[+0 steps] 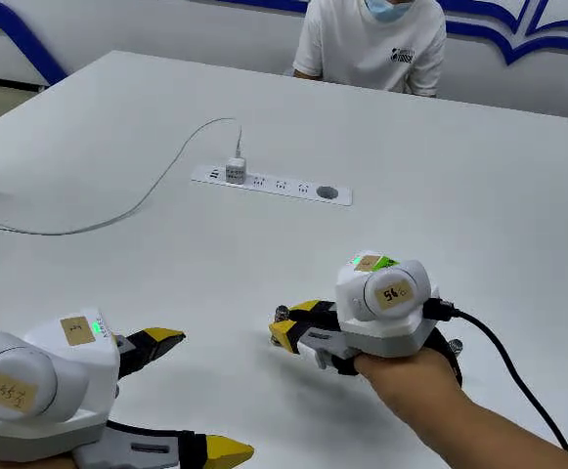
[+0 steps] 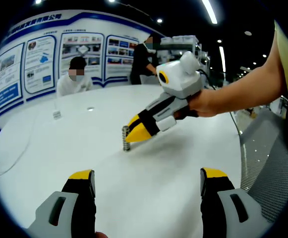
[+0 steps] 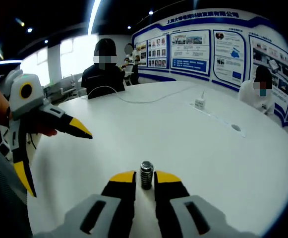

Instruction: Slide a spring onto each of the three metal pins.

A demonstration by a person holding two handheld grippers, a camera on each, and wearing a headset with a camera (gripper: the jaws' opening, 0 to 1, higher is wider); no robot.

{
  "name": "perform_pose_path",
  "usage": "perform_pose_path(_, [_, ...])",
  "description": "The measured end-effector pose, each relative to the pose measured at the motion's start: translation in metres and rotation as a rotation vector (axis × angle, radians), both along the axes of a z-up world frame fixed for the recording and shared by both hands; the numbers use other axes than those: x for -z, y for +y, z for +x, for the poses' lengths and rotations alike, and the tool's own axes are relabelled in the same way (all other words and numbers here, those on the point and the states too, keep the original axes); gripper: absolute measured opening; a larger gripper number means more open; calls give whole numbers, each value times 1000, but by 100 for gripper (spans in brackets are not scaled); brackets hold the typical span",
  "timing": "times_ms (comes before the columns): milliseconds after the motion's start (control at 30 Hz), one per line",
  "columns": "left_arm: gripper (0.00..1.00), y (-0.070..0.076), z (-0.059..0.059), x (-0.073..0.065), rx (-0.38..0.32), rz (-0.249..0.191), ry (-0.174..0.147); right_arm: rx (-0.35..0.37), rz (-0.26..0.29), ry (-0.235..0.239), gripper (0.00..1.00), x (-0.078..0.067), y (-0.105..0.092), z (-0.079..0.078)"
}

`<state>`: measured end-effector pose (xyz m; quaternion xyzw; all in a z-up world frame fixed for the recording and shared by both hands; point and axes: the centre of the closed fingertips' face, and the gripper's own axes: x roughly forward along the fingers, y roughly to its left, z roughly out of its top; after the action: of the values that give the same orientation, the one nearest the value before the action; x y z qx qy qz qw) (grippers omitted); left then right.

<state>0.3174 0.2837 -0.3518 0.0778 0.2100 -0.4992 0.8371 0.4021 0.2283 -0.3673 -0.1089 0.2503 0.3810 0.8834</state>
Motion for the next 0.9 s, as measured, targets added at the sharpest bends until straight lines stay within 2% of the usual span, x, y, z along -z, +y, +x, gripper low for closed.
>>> perform_pose_path(533, [90,-6,-1,-1,14,-2,-3,7,15,6,21,-4,-4,-14])
perform_pose_path(900, [90,-8,-2,-1,16,-7,-3,6,4,6,23,-2,-14,-29])
